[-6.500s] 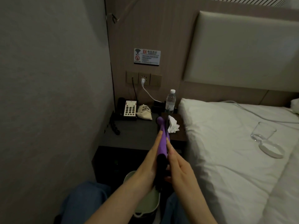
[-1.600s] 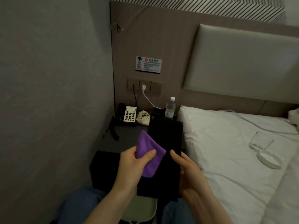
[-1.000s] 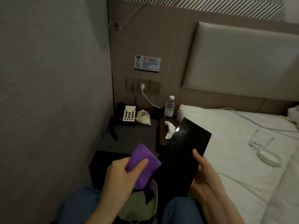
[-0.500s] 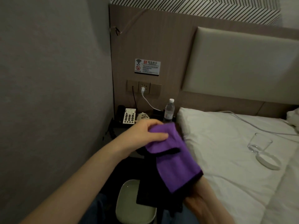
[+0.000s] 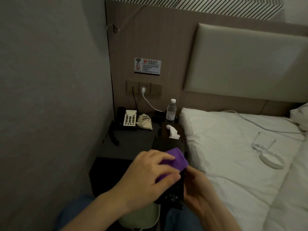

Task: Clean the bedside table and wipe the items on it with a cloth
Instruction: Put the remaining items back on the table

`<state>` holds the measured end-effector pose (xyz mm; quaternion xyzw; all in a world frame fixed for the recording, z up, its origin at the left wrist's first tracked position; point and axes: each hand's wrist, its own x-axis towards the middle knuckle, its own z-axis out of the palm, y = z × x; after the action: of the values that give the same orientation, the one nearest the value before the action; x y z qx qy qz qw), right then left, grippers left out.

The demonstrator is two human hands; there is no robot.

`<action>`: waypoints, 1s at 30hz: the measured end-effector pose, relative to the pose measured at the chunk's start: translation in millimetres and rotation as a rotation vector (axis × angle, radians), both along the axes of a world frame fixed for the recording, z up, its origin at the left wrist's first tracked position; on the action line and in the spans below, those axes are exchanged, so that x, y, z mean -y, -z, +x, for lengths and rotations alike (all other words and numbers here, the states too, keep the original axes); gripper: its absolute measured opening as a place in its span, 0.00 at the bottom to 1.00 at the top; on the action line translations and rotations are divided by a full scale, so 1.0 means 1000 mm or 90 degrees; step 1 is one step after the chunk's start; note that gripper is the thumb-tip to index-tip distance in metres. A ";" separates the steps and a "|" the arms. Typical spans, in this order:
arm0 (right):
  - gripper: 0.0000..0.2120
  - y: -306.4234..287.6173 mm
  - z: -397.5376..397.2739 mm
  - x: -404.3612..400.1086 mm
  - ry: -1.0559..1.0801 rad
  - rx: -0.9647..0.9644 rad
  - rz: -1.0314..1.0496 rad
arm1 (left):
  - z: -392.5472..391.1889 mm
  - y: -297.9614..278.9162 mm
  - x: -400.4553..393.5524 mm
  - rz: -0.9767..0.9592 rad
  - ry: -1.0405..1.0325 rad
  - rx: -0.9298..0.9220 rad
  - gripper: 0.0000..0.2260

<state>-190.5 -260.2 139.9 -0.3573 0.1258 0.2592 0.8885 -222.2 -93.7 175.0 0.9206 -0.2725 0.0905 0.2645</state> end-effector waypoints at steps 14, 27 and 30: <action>0.16 -0.003 0.002 -0.015 0.108 0.060 -0.087 | 0.038 0.014 0.012 0.026 -0.088 -0.022 0.26; 0.12 -0.006 0.006 -0.016 0.125 0.104 -0.119 | 0.000 0.022 0.019 0.050 -0.214 -0.032 0.23; 0.09 -0.007 0.000 -0.021 0.146 0.101 -0.104 | 0.000 0.021 0.024 0.016 -0.202 -0.130 0.28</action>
<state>-190.8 -239.5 147.1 -0.4307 0.1161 0.1158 0.8875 -222.2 -117.4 154.1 0.9597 -0.0966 0.0334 0.2616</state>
